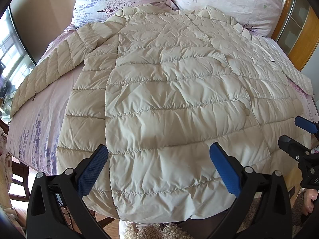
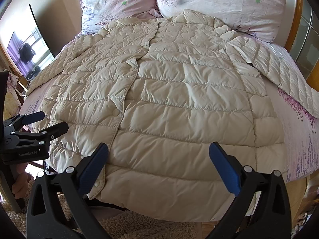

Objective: Fold large clothes

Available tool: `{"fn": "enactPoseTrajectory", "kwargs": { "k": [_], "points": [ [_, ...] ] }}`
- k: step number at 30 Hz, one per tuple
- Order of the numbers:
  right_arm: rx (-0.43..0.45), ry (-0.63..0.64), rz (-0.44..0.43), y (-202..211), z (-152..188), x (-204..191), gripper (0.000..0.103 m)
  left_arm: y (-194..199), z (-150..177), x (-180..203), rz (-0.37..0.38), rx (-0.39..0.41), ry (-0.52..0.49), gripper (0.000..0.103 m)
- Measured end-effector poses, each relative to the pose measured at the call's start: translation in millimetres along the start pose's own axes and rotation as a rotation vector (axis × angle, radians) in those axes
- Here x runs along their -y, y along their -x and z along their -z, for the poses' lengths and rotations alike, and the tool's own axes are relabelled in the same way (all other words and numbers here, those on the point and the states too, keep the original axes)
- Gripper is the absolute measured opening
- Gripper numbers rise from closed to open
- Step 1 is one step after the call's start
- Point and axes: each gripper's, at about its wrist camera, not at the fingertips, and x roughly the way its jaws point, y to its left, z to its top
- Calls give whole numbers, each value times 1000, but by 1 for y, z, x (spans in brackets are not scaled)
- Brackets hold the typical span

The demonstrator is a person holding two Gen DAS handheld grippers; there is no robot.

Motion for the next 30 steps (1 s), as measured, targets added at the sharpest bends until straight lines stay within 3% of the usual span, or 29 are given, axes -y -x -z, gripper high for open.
{"fn": "enactPoseTrajectory", "kwargs": {
  "k": [30],
  "points": [
    [-2, -19, -15, -2, 0, 2, 101, 0, -1, -2, 1, -1, 0, 102]
  ]
}}
